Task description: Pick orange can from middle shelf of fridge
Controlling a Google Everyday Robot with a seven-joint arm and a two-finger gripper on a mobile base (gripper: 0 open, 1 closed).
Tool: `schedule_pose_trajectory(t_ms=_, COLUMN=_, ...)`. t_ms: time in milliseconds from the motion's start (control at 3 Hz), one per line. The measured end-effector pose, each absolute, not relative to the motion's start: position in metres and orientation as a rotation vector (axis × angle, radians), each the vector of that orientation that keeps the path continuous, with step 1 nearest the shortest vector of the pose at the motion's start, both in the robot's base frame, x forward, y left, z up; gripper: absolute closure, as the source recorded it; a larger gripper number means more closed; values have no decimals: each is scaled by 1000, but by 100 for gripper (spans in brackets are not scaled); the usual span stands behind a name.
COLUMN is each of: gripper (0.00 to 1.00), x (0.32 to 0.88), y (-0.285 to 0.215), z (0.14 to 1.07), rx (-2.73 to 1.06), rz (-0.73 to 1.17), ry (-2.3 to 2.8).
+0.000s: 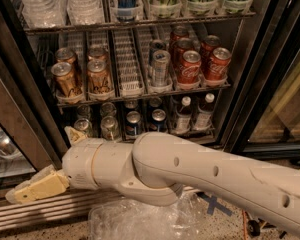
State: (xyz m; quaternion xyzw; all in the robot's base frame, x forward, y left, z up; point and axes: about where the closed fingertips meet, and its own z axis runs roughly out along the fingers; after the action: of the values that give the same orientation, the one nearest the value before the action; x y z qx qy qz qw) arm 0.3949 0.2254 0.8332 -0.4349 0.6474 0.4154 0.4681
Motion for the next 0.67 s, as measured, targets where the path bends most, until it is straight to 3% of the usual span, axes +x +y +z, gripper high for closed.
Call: schedule_pose_trajectory(t_ms=667, gripper=0, x=408, y=237, z=832, rx=-1069, rz=1045, ry=1574)
